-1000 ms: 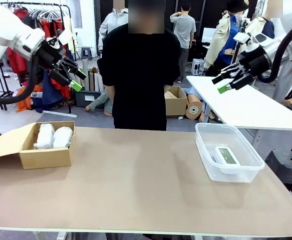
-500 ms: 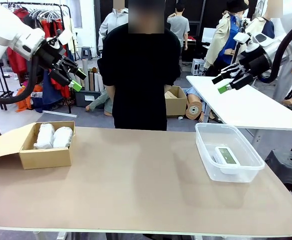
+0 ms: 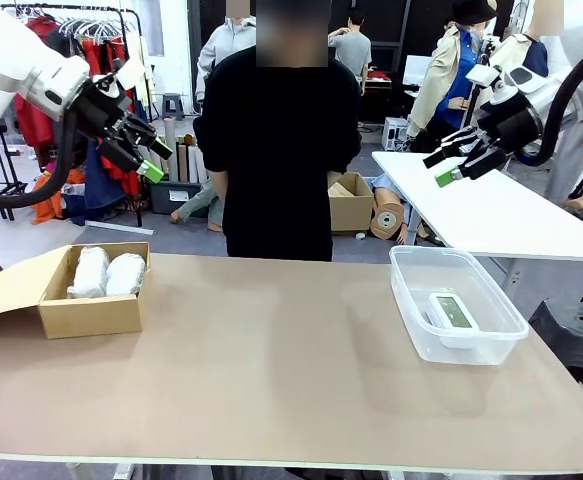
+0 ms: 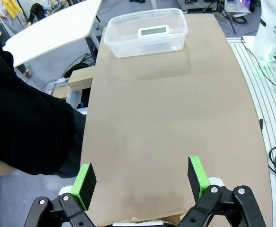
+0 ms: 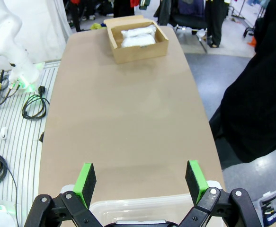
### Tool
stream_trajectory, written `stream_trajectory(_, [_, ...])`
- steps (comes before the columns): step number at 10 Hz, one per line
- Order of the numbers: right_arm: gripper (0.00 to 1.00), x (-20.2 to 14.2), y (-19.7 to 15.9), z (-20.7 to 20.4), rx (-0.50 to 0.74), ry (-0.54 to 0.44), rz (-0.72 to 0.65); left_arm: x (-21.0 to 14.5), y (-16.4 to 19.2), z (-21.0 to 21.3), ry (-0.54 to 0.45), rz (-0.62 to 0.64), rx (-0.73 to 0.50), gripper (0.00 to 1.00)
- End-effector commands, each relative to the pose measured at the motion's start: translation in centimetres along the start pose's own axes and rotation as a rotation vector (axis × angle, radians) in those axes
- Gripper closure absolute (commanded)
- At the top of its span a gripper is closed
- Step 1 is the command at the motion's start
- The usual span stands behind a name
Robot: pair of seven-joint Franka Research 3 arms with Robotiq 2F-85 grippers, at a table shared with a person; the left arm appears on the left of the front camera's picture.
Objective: Separate and place wrapped and unwrapped clocks.
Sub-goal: If the picked Digital clock is wrapped, place it in the Package Box ; if not, place it in the Organizing box.
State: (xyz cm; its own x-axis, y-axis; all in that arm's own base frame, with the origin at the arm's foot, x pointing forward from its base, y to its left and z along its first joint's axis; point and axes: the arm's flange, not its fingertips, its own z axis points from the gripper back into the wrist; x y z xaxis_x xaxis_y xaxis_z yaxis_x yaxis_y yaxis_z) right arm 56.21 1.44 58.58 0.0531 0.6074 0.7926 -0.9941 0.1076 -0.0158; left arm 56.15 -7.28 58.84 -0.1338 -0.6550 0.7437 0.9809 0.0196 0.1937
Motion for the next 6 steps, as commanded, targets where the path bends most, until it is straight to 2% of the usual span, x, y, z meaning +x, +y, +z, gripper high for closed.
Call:
stream_trajectory(1, [0.0,0.13,0.12,0.12,-0.001,0.006,0.005,0.18,-0.05,0.24,-0.006,-0.006,-0.006,0.0])
stream_trajectory(6, [0.0,0.13,0.12,0.12,-0.001,0.006,0.005,0.18,-0.05,0.24,-0.006,-0.006,-0.006,0.0])
